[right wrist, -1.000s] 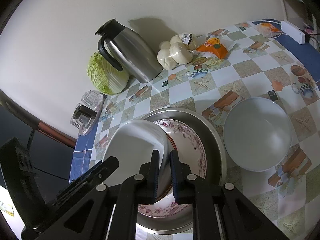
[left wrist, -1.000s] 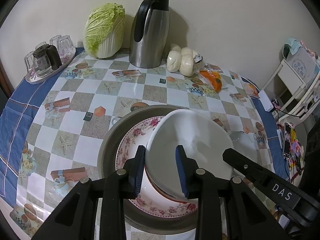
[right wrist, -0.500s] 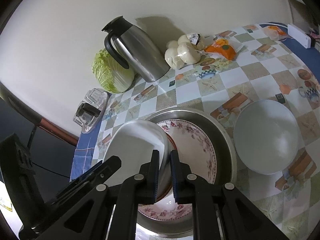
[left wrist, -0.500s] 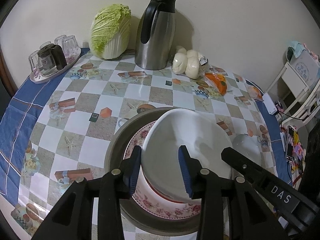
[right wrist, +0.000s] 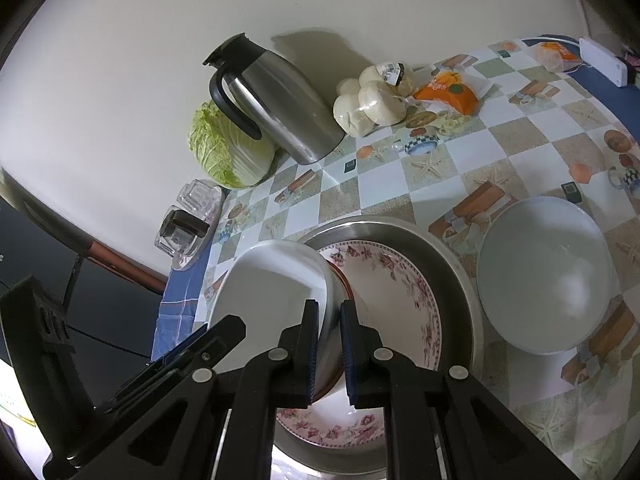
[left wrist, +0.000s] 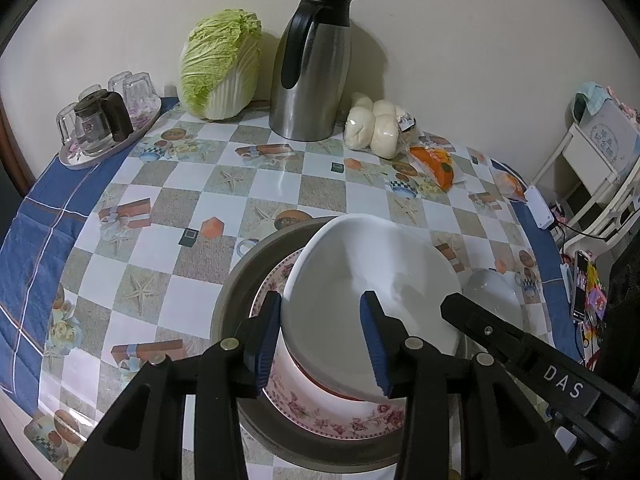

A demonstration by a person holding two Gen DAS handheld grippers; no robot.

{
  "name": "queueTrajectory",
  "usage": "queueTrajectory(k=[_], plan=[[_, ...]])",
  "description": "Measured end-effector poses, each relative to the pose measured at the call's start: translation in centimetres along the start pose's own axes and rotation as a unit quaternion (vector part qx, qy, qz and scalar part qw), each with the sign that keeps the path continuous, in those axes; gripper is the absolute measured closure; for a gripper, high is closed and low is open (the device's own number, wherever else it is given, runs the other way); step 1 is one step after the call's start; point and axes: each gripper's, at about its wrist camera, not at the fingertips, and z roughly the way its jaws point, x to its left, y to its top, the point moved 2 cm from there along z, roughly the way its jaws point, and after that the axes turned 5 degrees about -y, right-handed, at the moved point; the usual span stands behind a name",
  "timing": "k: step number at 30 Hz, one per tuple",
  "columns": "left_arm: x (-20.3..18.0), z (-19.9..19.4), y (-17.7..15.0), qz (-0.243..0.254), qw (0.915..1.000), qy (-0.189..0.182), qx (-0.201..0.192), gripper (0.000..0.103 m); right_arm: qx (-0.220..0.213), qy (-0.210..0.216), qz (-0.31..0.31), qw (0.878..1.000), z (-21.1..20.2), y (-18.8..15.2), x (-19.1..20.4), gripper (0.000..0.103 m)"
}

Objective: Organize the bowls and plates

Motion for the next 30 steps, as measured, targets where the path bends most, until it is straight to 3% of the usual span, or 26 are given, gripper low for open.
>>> queueTrajectory(k=[6, 12, 14, 16, 18, 20, 27, 30], plan=[[-0.1, -1.3, 0.3, 0.001, 0.9999, 0.002, -0.015, 0.06, -0.009, -0.022, -0.023, 0.999, -0.9, 0.1, 0.5, 0.089], [0.2, -2.2, 0.5, -0.006, 0.9996, 0.012, -0.025, 0.042, -0.022, -0.042, -0.038, 0.998, -2.0, 0.2, 0.9, 0.087], [0.5, -2.5, 0.5, -0.008, 0.9994, 0.021, -0.028, 0.032, -0.024, -0.05, -0.041, 0.998, -2.1, 0.1, 0.8, 0.065], [0.8, -2.7, 0.5, -0.011, 0.9989, 0.032, -0.031, 0.03, -0.025, -0.062, -0.045, 0.997, -2.2, 0.0, 0.7, 0.056], [1.2, -2.9, 0.5, -0.015, 0.9985, 0.043, -0.031, 0.029, -0.027, -0.075, -0.049, 0.996, -2.4, -0.1, 0.5, 0.055], [1.7, -2.8, 0.3, -0.021, 0.9979, 0.054, -0.027, 0.025, -0.029, -0.08, -0.051, 0.995, -2.6, -0.3, 0.4, 0.044], [3.0, -2.8, -0.5, -0.043, 0.9963, 0.072, -0.018, 0.024, -0.036, -0.098, -0.06, 0.993, -3.2, -1.2, -0.1, 0.027], [3.4, -2.9, -1.0, -0.05, 0.9957, 0.077, -0.017, 0.016, -0.038, -0.108, -0.064, 0.991, -3.4, -1.7, -0.3, 0.02]])
